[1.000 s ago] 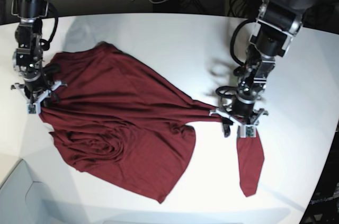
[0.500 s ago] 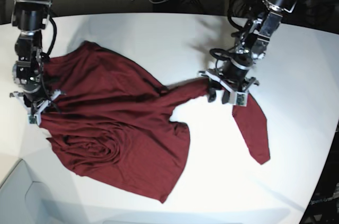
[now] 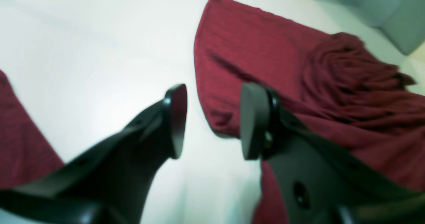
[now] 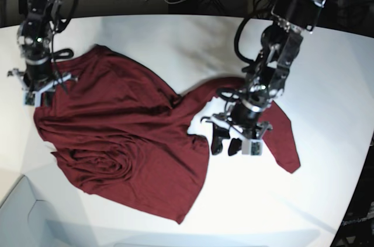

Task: Layout the t-shirt on the table in an organized manner, then fold the t-shirt properly
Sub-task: 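Grasp the shirt edge with the right gripper and the body with the left gripper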

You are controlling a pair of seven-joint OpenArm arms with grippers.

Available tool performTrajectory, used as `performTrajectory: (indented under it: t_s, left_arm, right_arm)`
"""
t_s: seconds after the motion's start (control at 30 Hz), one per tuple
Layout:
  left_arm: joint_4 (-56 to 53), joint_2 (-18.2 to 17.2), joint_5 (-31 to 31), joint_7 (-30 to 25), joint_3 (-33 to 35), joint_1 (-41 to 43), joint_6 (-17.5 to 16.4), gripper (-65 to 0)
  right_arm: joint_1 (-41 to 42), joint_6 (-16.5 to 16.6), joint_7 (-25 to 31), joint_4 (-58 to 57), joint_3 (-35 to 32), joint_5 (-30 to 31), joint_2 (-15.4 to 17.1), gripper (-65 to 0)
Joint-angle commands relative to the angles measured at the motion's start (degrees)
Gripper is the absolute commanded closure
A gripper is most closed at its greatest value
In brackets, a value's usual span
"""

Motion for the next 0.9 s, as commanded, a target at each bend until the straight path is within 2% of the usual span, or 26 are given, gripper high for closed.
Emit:
performTrajectory:
  t_s: [0.0,0.1,0.17,0.4,0.53,0.77,0.87]
  left_arm:
    - [-2.4,1.7,-0.1,-1.8,0.5,-4.5,-0.4,-25.6]
    - [-14.3,6.2,-0.1,-2.0,3.1,-12.4,-0.4,-25.6]
    - [-22.6,9.7,-0.1,-2.2,4.9,-17.8,-0.4,-25.6]
    - [-43.3,19.0,-0.1,-2.3,5.7,-30.2,-0.5,-25.7]
    - [-48.6,19.1,-0.1,-2.3,5.8,-32.3,-0.5,-25.7]
    - [-49.5,19.1,0.1,-2.3,5.9,-28.6,-0.3,-25.7]
    - [-49.8,19.1,4.8,-2.3,5.9,-26.7,-0.3,-25.7]
  right_arm:
    - [0.1,-0.4,1.6,1.5,-0.6,0.3,-1.1,-10.4]
    - [-2.4,-0.4,1.5,1.8,-2.3,0.3,-4.9,-10.2]
    - [-3.8,-0.4,1.4,1.8,-4.3,0.3,-6.1,-10.2]
    - [-5.9,-0.4,1.3,1.4,-11.1,0.3,-6.4,-10.2]
    - [-5.7,-0.4,1.3,1.2,-12.7,0.3,-6.4,-10.3]
    - [-4.9,-0.4,1.3,-1.3,-12.8,0.3,-6.0,-10.4]
    - [-4.5,-0.4,1.3,-2.4,-12.7,0.2,-5.9,-10.4]
